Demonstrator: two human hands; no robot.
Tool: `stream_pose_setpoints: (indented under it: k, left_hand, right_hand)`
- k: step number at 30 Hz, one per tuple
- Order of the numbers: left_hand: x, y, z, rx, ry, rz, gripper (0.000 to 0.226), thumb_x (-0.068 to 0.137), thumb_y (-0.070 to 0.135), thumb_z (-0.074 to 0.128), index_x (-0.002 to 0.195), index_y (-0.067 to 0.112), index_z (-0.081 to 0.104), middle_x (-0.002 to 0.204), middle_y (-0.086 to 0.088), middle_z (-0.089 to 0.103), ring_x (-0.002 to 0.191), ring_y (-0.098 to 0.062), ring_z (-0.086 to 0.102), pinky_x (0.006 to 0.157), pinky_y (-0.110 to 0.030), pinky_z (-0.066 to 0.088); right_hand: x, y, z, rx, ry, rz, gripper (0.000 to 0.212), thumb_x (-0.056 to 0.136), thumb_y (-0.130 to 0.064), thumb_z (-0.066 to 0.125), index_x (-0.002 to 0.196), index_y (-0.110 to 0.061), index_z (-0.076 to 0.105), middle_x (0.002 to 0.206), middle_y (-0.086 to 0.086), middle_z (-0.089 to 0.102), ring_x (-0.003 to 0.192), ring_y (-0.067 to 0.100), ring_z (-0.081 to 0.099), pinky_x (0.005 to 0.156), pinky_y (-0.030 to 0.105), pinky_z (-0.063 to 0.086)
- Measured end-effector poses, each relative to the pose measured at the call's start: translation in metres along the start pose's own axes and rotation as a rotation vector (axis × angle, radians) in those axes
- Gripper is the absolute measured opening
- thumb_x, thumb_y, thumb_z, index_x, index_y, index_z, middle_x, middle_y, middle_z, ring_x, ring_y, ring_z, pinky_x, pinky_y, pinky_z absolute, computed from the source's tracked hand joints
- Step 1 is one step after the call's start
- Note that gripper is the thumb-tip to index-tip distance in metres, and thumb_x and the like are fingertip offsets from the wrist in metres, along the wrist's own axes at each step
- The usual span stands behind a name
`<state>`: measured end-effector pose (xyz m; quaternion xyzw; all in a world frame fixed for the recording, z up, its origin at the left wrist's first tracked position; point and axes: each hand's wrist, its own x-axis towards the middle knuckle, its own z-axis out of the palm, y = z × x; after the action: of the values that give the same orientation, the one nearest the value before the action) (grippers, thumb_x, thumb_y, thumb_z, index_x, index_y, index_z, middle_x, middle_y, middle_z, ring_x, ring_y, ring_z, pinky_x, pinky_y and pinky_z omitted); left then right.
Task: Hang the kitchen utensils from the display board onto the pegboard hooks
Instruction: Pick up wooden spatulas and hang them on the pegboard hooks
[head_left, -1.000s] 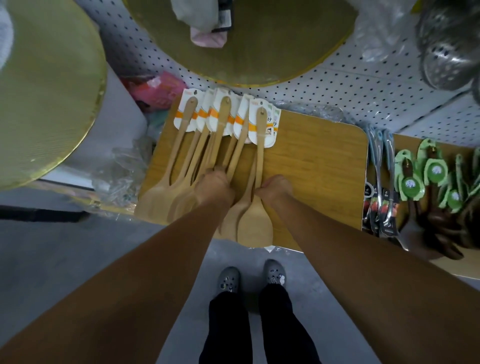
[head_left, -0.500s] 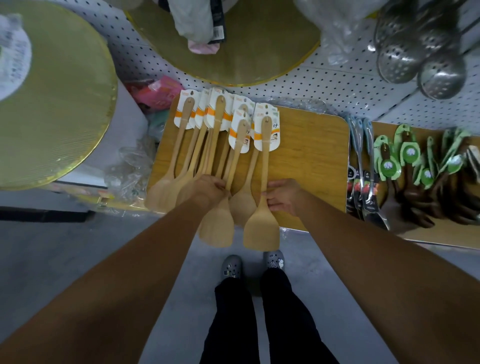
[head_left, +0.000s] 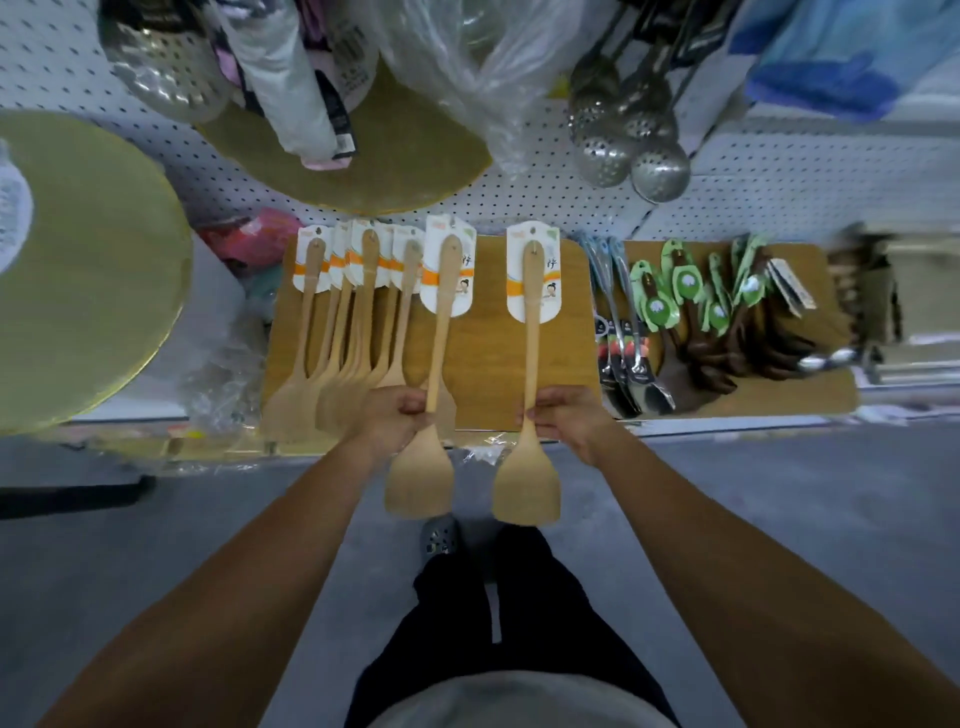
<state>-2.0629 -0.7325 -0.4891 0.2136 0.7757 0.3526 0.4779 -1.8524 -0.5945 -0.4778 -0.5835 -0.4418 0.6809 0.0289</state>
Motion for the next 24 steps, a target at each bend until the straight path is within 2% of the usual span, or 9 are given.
stream_pose_setpoints:
  k: [2,4,7,9,13,17,21,24]
  left_hand:
    - [-0.011,0.01,0.011,-0.015,-0.034,0.056,0.022,0.079,-0.01,0.071,0.097,0.002,0.07,0.08,-0.006,0.066,0.072,-0.005,0.063,0.064,-0.006,0.045]
    - [-0.021,0.018,0.026,-0.05,-0.075,0.081,0.027,0.078,-0.011,0.072,0.101,0.002,0.068,0.08,0.0,0.067,0.065,0.007,0.063,0.071,-0.013,0.049]
    - [-0.031,0.027,0.053,-0.098,-0.154,0.089,0.033,0.078,-0.009,0.074,0.103,0.01,0.065,0.083,0.0,0.068,0.076,-0.004,0.065,0.073,-0.015,0.051]
    - [-0.037,0.031,0.073,-0.102,-0.205,0.102,0.035,0.078,-0.007,0.075,0.105,0.012,0.064,0.085,-0.001,0.068,0.08,-0.008,0.064,0.074,-0.014,0.052]
    - [-0.048,0.046,0.118,-0.039,-0.32,0.138,0.034,0.079,-0.006,0.075,0.107,0.01,0.065,0.089,0.003,0.07,0.085,-0.009,0.065,0.072,-0.012,0.053]
    - [-0.065,0.066,0.168,0.066,-0.419,0.194,0.035,0.081,-0.003,0.074,0.113,0.006,0.065,0.099,-0.002,0.071,0.09,-0.012,0.065,0.074,-0.012,0.053]
    - [-0.085,0.089,0.229,0.144,-0.485,0.254,0.037,0.082,-0.004,0.073,0.116,0.008,0.065,0.098,0.001,0.07,0.088,-0.01,0.065,0.075,-0.015,0.052]
    - [-0.11,0.103,0.284,0.16,-0.52,0.304,0.038,0.082,-0.007,0.071,0.111,0.017,0.064,0.092,0.007,0.07,0.085,-0.007,0.066,0.072,-0.014,0.053]
  right_hand:
    - [-0.019,0.008,-0.011,0.022,0.029,-0.039,0.019,0.085,0.018,0.061,0.095,0.003,0.066,0.097,0.024,0.071,0.089,0.035,0.071,0.088,0.046,0.058]
    - [-0.036,0.017,-0.022,0.065,0.065,-0.08,0.026,0.084,0.021,0.06,0.095,-0.003,0.066,0.091,0.022,0.071,0.083,0.032,0.071,0.081,0.042,0.061]
    - [-0.058,0.03,-0.04,0.169,0.145,-0.105,0.033,0.083,0.022,0.06,0.096,-0.009,0.066,0.088,0.02,0.072,0.076,0.029,0.072,0.069,0.033,0.062]
    - [-0.072,0.039,-0.055,0.235,0.202,-0.112,0.033,0.084,0.021,0.058,0.096,-0.008,0.066,0.091,0.021,0.072,0.077,0.029,0.073,0.067,0.031,0.061]
    - [-0.102,0.064,-0.098,0.31,0.305,-0.142,0.031,0.086,0.019,0.056,0.092,-0.009,0.069,0.091,0.015,0.075,0.078,0.023,0.074,0.076,0.033,0.061]
    - [-0.137,0.095,-0.148,0.418,0.422,-0.179,0.026,0.085,0.017,0.059,0.107,0.004,0.067,0.097,0.021,0.072,0.082,0.027,0.072,0.081,0.033,0.061]
    - [-0.174,0.138,-0.202,0.505,0.51,-0.205,0.022,0.09,0.01,0.06,0.092,-0.009,0.07,0.091,0.016,0.074,0.088,0.032,0.072,0.088,0.043,0.059]
    - [-0.2,0.174,-0.239,0.573,0.557,-0.205,0.021,0.092,0.009,0.057,0.099,-0.007,0.068,0.092,0.014,0.075,0.088,0.03,0.073,0.088,0.044,0.058]
